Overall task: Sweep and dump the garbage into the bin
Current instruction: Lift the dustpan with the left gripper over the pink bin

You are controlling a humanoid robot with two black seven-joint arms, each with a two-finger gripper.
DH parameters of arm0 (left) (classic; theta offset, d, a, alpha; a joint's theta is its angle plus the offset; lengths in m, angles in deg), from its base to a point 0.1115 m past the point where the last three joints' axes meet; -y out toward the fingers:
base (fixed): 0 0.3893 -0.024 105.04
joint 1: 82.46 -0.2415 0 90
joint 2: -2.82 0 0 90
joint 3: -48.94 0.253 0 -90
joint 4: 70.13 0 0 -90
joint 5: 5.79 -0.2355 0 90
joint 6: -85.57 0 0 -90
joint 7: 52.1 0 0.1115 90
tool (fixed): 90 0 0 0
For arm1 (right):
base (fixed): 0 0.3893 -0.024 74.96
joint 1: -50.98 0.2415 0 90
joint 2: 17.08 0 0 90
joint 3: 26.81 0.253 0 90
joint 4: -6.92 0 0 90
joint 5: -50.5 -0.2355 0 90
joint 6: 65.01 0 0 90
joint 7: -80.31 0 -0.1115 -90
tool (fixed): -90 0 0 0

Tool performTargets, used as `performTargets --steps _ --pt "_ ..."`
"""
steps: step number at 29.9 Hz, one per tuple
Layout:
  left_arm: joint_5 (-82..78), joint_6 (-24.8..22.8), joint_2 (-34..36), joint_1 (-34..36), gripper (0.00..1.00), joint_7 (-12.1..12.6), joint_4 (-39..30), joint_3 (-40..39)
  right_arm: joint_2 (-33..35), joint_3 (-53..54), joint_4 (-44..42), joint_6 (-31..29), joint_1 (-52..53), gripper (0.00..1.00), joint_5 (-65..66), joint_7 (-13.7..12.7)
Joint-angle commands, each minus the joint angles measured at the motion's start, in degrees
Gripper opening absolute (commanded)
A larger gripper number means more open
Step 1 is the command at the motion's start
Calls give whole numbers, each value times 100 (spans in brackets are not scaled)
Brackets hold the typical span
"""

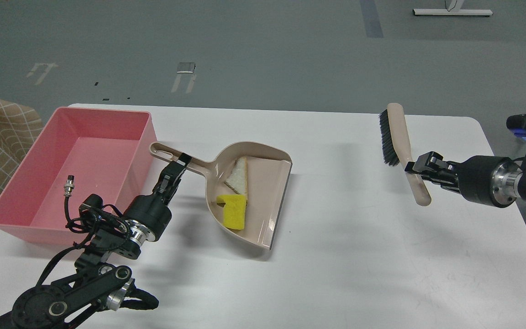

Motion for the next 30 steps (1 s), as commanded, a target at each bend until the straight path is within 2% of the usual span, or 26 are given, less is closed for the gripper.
performTargets --steps 1,11,22,30 --pt "43 0 143 9 0 84 -57 -27 0 -1 0 0 -9 0 0 0" --pt "350 0 530 35 0 84 -207 -106 -9 -10 -9 0 -53 0 9 -8" --pt "552 0 644 70 0 84 -207 -229 -27 -19 -9 0 -114 0 9 -8" --pt "886 0 1004 342 0 84 -207 -238 -88 -36 -9 0 -123 0 9 -8"
